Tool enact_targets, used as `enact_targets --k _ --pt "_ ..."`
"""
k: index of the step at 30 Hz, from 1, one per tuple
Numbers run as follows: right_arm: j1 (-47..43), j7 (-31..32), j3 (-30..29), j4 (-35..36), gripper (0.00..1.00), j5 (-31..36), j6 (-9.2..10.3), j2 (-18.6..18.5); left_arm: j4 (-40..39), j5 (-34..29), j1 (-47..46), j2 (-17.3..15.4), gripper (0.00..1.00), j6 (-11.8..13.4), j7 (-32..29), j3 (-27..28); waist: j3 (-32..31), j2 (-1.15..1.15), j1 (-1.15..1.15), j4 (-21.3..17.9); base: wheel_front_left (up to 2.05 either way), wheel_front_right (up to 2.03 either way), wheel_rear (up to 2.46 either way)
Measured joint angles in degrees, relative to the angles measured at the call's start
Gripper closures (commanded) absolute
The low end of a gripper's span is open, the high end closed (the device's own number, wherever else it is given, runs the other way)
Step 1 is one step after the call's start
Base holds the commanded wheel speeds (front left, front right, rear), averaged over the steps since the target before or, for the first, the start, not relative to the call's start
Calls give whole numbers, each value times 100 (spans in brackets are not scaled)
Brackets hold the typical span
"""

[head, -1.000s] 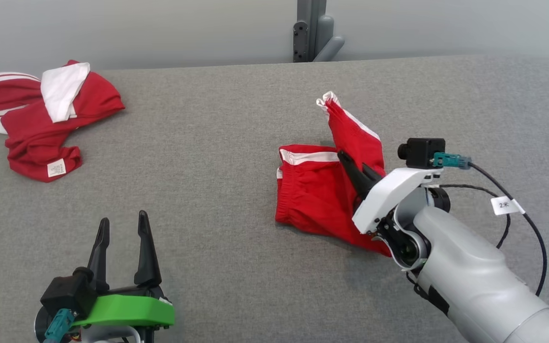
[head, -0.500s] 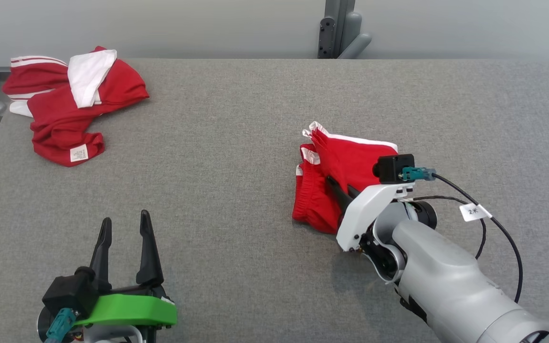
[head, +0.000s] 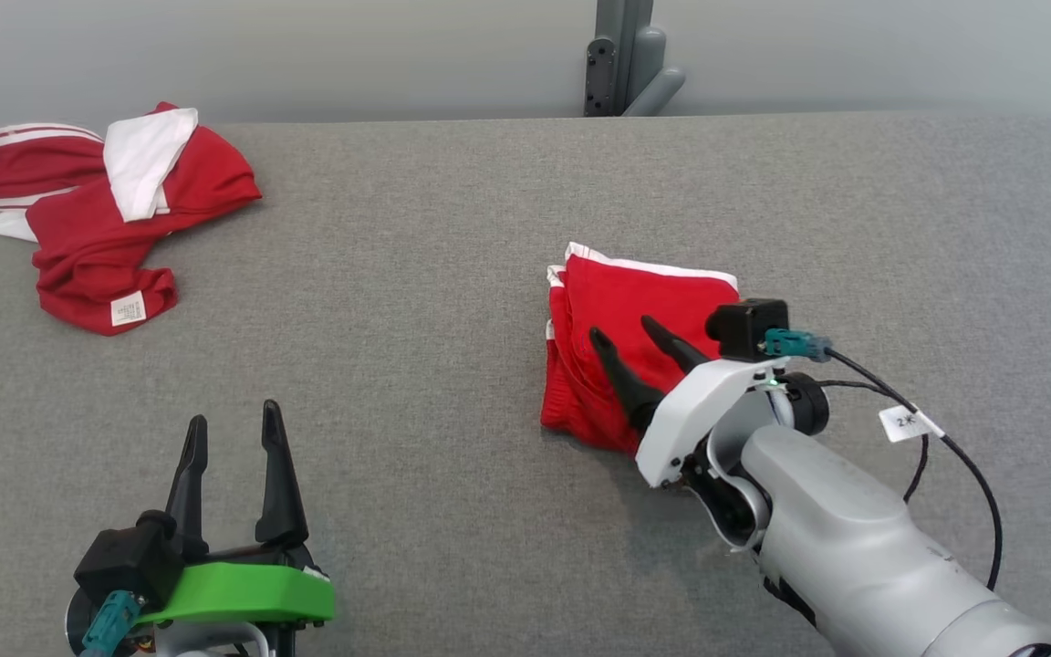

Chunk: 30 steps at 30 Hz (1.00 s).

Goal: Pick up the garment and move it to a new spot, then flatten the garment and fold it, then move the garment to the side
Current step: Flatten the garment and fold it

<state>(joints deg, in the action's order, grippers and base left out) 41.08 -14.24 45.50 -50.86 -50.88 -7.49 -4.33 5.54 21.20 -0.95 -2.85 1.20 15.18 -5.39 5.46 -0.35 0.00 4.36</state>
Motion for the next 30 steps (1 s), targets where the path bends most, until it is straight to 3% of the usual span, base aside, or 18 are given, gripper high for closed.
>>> enact_targets --k 6,12,13,16,30 --pt "-209 -70 -768 570 0 336 0 -245 -25 -2 3 0 0 2 0 -4 13 0 0 -130 0 0 0" --pt "-718 -75 -1706 1295 0 1428 0 -454 -18 -8 -2 0 0 -13 0 -41 50 0 0 -168 0 0 0" --pt "-814 -76 -1868 1377 49 1549 0 -450 -14 -8 -5 0 0 -19 0 -49 55 0 0 -156 0 0 0" --pt "-1087 -75 -2102 1450 100 1983 0 -454 -4 -10 -18 0 0 -19 0 -60 77 0 0 -100 0 0 0" --pt "-1313 -75 -2002 870 100 2650 0 -192 10 -35 -98 0 0 -47 0 -15 243 0 0 347 0 0 0"
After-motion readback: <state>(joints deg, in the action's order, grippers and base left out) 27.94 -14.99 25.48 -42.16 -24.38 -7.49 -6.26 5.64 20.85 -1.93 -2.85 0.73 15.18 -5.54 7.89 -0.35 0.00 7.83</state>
